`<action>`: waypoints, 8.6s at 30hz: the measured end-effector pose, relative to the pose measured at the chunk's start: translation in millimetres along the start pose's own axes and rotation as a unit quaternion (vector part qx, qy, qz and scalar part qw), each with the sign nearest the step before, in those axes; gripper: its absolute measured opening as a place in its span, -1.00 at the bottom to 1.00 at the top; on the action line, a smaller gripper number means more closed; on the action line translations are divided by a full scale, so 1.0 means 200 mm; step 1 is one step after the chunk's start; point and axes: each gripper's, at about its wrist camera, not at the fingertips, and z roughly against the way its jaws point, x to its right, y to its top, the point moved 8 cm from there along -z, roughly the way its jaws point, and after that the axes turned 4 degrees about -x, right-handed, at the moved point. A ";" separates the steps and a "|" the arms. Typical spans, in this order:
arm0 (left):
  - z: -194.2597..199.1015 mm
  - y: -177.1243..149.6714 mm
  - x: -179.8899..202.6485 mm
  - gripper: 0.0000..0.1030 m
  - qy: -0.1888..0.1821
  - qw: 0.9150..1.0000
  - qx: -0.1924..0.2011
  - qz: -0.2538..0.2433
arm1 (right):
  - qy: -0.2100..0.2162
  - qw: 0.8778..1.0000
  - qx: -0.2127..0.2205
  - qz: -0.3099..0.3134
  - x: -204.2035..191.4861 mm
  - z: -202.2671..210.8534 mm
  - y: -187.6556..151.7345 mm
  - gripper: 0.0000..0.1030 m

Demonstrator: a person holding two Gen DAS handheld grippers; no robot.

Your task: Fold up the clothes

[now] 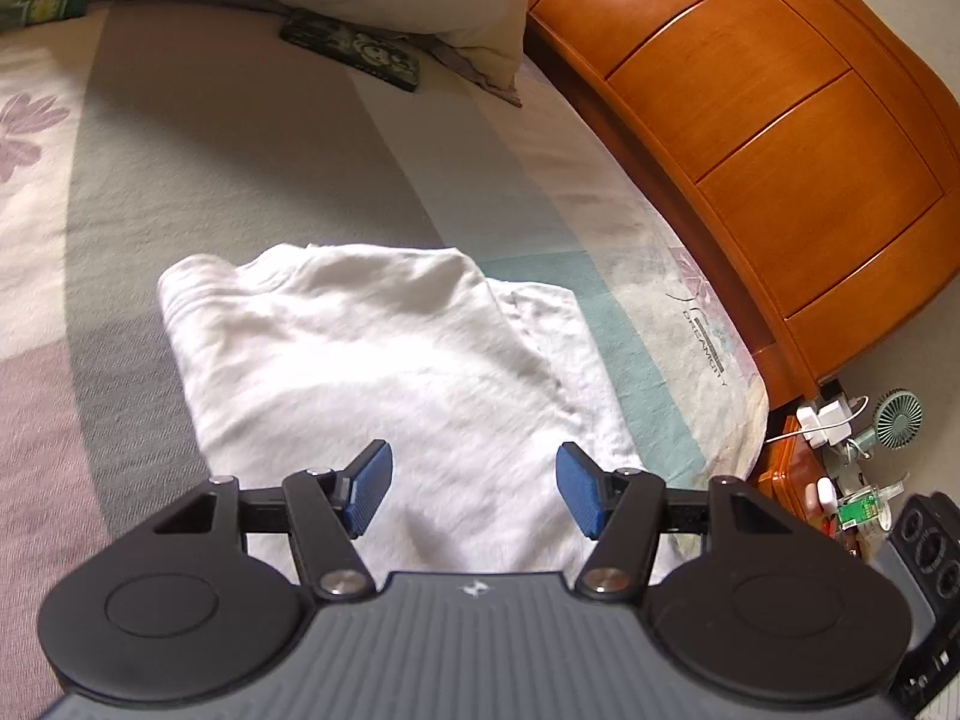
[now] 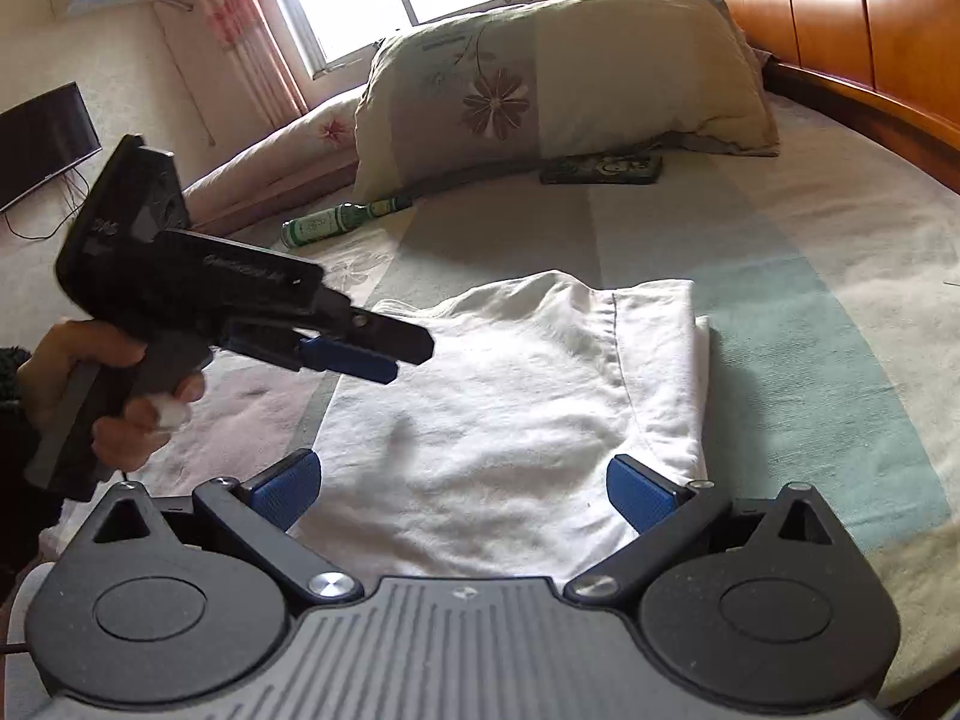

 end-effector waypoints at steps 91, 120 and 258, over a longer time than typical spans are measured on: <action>0.37 -0.42 0.09 0.58 0.182 0.979 0.089 -0.026 | -0.029 0.999 -0.017 0.026 -0.13 0.05 -0.20 1.00; 0.46 -0.41 -0.13 0.61 0.199 0.973 0.113 0.023 | -0.082 0.992 -0.047 0.079 -0.01 -0.35 -0.06 1.00; -0.11 -0.19 -0.32 -0.06 -0.154 0.962 0.055 0.220 | 0.214 0.959 -0.052 -0.179 0.49 -0.27 0.16 1.00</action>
